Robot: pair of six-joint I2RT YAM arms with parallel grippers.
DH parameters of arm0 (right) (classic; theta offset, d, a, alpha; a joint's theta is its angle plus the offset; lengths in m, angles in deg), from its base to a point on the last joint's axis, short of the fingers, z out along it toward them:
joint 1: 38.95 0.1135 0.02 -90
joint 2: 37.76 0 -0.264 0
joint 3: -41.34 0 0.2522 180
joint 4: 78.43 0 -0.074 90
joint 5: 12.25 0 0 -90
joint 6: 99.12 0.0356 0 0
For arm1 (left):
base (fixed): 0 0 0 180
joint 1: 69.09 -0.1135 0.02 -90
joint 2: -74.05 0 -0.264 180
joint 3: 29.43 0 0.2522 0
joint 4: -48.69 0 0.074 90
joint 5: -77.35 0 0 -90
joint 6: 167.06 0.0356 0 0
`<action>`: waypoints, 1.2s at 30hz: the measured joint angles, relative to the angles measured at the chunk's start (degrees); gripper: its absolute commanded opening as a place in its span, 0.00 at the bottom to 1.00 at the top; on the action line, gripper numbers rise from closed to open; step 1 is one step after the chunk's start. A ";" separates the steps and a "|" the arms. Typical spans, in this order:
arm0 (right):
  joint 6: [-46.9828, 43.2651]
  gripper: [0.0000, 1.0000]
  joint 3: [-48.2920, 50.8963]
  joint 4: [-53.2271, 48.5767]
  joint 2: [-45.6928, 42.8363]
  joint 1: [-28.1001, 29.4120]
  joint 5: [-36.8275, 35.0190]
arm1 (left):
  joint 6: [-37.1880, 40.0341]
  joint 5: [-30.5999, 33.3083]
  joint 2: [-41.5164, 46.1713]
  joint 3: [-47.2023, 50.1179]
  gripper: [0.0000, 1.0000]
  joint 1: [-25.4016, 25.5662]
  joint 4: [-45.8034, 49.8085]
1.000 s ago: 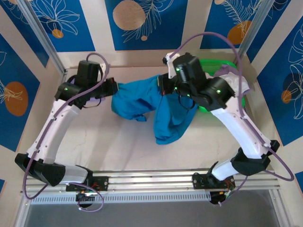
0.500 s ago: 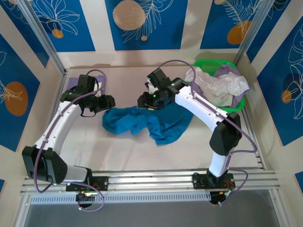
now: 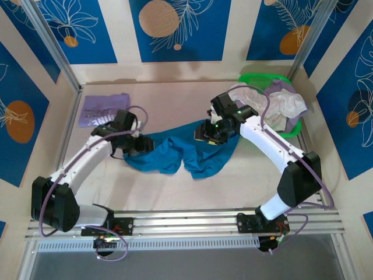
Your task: Fold and stack the t-shirts
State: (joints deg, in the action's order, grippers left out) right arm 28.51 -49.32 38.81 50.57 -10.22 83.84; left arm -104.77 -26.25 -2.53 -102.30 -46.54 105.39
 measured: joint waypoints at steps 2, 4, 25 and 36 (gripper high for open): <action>0.00 0.52 1.95 0.20 -0.61 -0.72 0.35 | -0.61 1.09 -0.79 1.07 0.47 3.58 -0.66; 0.00 0.52 3.34 0.15 -1.22 -1.57 0.61 | -1.05 2.25 -2.19 1.90 0.43 6.05 -1.40; -0.70 0.52 6.97 0.81 -3.91 -4.72 1.68 | -5.44 5.09 -11.78 7.76 0.35 11.50 -9.57; -1.11 0.52 6.97 0.87 -3.91 -5.25 1.92 | -6.49 4.70 -13.68 7.76 0.36 11.78 -11.28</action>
State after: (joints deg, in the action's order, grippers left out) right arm 27.39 -42.35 39.69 46.66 -15.47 85.76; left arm -111.26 -21.55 -16.21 -94.54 -34.76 94.11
